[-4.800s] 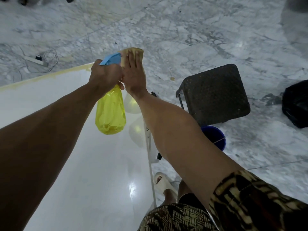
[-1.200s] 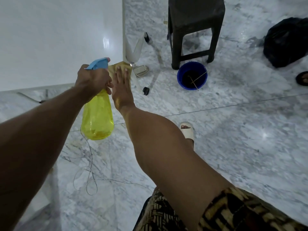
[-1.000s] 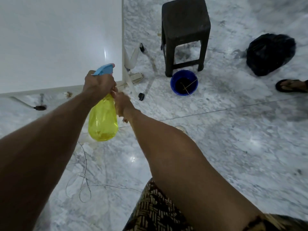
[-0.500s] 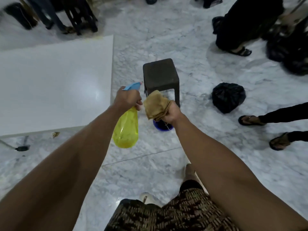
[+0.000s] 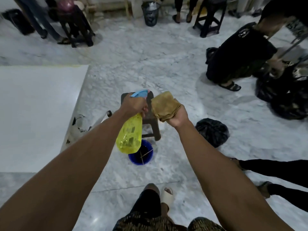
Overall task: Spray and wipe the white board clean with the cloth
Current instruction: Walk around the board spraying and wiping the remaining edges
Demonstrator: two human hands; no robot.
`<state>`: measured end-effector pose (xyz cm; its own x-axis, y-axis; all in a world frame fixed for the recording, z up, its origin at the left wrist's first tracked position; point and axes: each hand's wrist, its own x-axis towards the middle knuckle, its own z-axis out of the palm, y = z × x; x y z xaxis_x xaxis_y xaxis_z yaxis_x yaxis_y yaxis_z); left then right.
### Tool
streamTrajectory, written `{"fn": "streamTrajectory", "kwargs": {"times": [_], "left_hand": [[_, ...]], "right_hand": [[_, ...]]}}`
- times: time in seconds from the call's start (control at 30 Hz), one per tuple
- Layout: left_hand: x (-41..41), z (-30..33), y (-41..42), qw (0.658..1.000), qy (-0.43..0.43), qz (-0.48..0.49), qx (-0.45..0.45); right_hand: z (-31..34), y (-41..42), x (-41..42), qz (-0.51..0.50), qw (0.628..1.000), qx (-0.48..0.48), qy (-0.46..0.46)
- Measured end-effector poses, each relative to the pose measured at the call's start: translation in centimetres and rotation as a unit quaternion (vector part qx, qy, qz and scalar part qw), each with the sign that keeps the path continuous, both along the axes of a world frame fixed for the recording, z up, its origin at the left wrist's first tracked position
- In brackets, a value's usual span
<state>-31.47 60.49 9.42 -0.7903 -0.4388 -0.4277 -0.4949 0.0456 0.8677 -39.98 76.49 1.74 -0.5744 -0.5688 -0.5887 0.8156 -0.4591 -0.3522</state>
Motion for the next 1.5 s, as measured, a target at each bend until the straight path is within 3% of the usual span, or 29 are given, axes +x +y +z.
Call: {"fn": "streamTrajectory", "kwargs": {"times": [0.33,0.67,0.9,1.07,1.23,1.5], "left_hand": [[-19.4,-0.4,-3.8,0.999,0.024,0.028,0.032],[-37.2,-0.9,-10.8,0.995,-0.025,0.087,0.041],[-47.7,-2.3,-20.4,0.981,-0.042,0.182,0.041],[-54.7,-2.7,-28.9,0.961,-0.019,0.274,0.035],[-58.1,-1.6,-34.4,0.936,-0.025,0.349,0.046],[-58.4,-0.4,-45.3,0.882,-0.025,0.470,0.032]], "right_hand": [[-0.1,-4.7,-20.9,0.069,0.997,-0.016,0.016],[-0.8,-12.9,-41.3,0.177,0.984,0.027,-0.013],[0.0,-25.1,-55.1,0.248,0.967,0.038,0.030],[-0.1,-37.2,-64.5,0.356,0.933,0.000,0.060],[0.2,-46.6,-68.5,0.440,0.898,-0.022,0.009],[0.9,-61.7,-68.7,0.541,0.841,-0.004,0.021]]}}
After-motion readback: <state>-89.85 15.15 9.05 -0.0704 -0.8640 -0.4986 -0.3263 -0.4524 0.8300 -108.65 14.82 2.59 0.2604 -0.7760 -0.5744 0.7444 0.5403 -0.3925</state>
